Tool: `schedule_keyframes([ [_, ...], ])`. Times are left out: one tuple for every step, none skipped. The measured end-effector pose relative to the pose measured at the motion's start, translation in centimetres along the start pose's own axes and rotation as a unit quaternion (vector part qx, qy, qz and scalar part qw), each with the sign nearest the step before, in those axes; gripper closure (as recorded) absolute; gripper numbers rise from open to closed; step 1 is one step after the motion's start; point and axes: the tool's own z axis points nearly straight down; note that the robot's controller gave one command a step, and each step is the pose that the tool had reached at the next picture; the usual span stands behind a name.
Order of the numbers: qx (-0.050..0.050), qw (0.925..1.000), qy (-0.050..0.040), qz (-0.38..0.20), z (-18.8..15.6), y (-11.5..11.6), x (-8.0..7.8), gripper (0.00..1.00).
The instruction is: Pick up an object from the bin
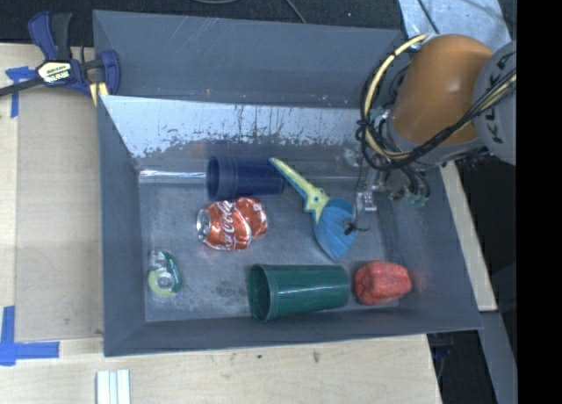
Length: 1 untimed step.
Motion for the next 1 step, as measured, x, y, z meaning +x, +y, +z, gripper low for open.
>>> schedule_keyframes([
  [-0.003,0.9999,0.0058,-0.008,6.03,0.71,-0.27,0.00],
])
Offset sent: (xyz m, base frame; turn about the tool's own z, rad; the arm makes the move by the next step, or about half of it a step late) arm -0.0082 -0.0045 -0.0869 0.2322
